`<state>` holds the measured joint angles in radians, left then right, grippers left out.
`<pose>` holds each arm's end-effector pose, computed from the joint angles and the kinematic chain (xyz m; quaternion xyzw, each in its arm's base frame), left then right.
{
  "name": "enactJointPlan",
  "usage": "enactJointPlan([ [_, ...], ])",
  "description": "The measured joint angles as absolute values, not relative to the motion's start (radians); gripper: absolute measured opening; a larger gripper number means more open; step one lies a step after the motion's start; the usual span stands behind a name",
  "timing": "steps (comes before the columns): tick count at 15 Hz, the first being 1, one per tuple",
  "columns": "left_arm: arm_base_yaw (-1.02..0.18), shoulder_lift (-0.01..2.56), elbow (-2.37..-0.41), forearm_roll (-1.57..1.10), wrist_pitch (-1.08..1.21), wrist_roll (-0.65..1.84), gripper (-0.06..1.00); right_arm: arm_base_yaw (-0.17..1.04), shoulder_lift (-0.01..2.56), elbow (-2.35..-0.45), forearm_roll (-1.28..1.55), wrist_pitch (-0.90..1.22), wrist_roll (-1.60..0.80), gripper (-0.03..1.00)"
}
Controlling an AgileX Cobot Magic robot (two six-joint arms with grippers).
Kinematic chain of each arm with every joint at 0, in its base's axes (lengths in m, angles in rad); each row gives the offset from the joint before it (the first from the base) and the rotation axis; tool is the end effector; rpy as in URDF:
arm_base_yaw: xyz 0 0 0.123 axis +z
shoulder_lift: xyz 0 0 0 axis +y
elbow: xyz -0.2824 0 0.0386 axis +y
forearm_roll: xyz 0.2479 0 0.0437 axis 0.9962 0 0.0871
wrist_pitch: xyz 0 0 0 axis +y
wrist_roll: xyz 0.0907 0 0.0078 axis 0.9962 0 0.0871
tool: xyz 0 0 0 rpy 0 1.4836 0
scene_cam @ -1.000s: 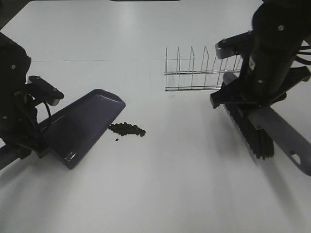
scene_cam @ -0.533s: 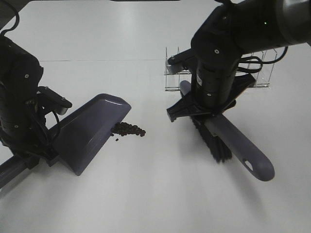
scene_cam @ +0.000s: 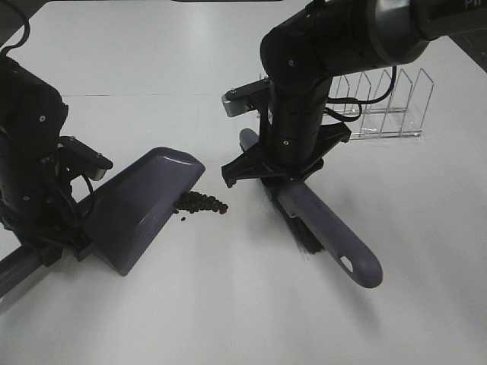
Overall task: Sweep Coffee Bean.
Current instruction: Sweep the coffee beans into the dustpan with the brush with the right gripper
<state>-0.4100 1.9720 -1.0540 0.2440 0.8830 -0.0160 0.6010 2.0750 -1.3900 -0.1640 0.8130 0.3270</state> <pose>0.2998 -0.1118 0.1088 -0.2759 -0.9545 -0.1013 0.0506 0.3399 0.2199 0.1395 -0.1866 0.9771 -0.0214 0.0998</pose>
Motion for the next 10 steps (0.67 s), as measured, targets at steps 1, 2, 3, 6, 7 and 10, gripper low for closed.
enactJointPlan([
  [1,-0.41,1.972,-1.054,0.244,0.883,-0.016,0.33,0.601,2.081,-1.39,-0.132,0.802,0.312,0.31],
  [2,-0.41,1.972,-1.054,0.244,0.883,-0.016,0.33,0.601,2.086,-1.39,-0.1,0.786,0.299,0.31],
  [3,-0.41,1.972,-1.054,0.244,0.883,-0.016,0.33,0.601,2.088,-1.39,-0.084,0.779,0.295,0.31],
  [6,-0.41,1.972,-1.054,0.24,0.883,-0.016,0.33,0.601,2.111,-1.39,0.037,0.733,0.249,0.31],
  [7,-0.41,1.972,-1.054,0.239,0.884,-0.016,0.33,0.601,2.119,-1.39,0.08,0.719,0.229,0.31],
  [10,-0.41,1.972,-1.054,0.212,0.884,0.0,0.33,0.601,2.149,-1.39,0.236,0.664,0.155,0.31],
])
